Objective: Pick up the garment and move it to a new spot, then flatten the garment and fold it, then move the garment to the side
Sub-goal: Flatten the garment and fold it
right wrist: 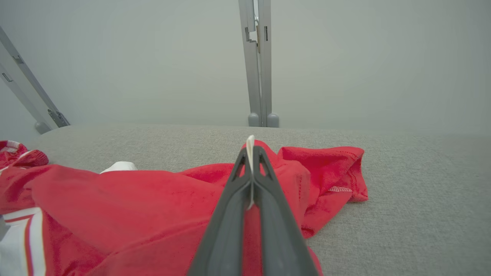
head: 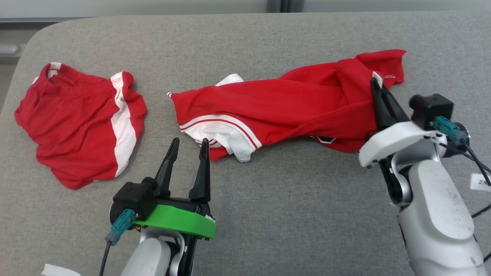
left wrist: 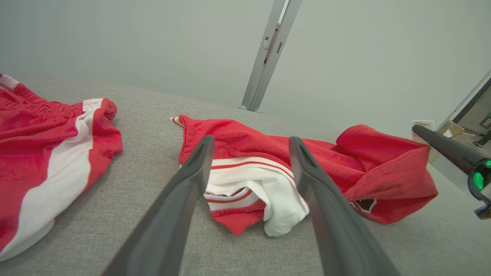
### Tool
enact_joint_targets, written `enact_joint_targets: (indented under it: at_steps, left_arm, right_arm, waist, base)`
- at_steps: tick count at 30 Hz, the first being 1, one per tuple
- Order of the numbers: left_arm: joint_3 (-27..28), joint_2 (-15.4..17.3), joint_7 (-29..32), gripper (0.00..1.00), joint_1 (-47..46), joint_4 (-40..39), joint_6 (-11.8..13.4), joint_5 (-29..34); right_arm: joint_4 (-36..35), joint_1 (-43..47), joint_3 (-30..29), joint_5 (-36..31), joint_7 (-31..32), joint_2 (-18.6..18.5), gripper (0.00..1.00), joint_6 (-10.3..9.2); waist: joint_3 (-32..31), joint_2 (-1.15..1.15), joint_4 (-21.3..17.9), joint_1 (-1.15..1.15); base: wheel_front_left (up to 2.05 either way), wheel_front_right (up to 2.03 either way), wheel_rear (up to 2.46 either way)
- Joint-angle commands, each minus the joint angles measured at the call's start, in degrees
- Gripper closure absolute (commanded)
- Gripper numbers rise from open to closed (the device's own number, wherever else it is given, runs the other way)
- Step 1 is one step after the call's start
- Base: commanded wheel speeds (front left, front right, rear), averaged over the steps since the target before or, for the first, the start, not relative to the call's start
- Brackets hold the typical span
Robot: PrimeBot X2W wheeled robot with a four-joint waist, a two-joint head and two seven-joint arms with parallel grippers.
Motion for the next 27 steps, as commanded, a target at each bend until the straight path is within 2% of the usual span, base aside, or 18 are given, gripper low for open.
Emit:
enact_joint_targets:
  at_steps: [1,4,9,12,15,22,24,25,26,27]
  left_arm:
    - [-0.1,0.1,0.0,0.0,0.5,0.0,-0.2,0.7]
    - [-0.3,0.2,0.0,0.0,0.9,0.4,-0.2,0.8]
    - [-0.3,0.2,0.0,0.0,1.0,0.6,-0.4,1.1]
    - [0.0,0.2,0.0,0.0,0.9,0.7,-0.7,1.2]
    - [0.2,0.2,0.0,0.0,0.8,1.0,-0.9,1.6]
    - [0.8,0.2,0.0,0.0,0.2,1.5,-1.3,2.1]
    - [0.9,0.2,0.0,0.0,0.1,1.6,-1.4,2.1]
    - [0.9,0.2,0.0,0.0,0.0,1.7,-1.3,2.1]
    - [0.8,0.2,0.0,0.0,-0.1,1.7,-1.4,2.0]
    - [0.8,0.2,0.0,0.0,-0.1,1.7,-1.4,1.9]
  right_arm:
    - [-1.9,2.2,-1.4,-0.3,-0.5,-0.1,1.0,-0.02]
    - [-8.5,7.9,-6.7,-0.5,-1.1,0.0,1.0,-0.02]
    - [-13.3,15.9,-12.7,5.8,-3.7,0.1,1.0,-0.02]
    - [-10.8,19.9,-15.4,9.9,-6.4,0.1,1.0,-0.02]
    - [-5.6,21.9,-15.2,12.5,-8.6,0.1,1.0,-0.02]
    - [3.0,20.0,-14.2,12.8,-10.6,0.1,1.0,-0.02]
    - [3.4,19.8,-14.1,12.4,-10.5,0.1,0.71,-0.02]
    - [3.7,20.1,-13.9,12.0,-10.5,0.1,0.05,-0.02]
    - [3.9,20.3,-13.7,11.8,-10.5,0.1,0.0,-0.02]
    - [3.9,20.6,-13.5,11.6,-10.5,0.1,0.0,-0.02]
  waist:
    - [-1.2,0.0,-1.8,0.0]
    - [-1.4,0.0,-3.1,0.0]
    - [-1.3,0.0,-4.7,0.0]
    - [-0.9,0.0,-5.7,0.0]
    - [-0.7,0.0,-6.6,0.0]
    - [-0.6,0.0,-7.7,0.0]
    - [-0.7,0.0,-7.8,0.0]
    - [-0.8,0.0,-7.8,0.0]
    - [-0.9,0.0,-7.8,0.0]
    - [-0.9,0.0,-7.7,0.0]
  base:
    - [0.0,0.0,0.0]
    - [0.0,0.0,0.0]
    - [0.0,0.0,0.0]
    - [0.0,0.0,0.0]
    - [0.0,0.0,0.0]
    - [0.0,0.0,0.0]
    - [0.0,0.0,0.0]
    - [0.0,0.0,0.0]
    - [0.0,0.0,0.0]
    - [0.0,0.0,0.0]
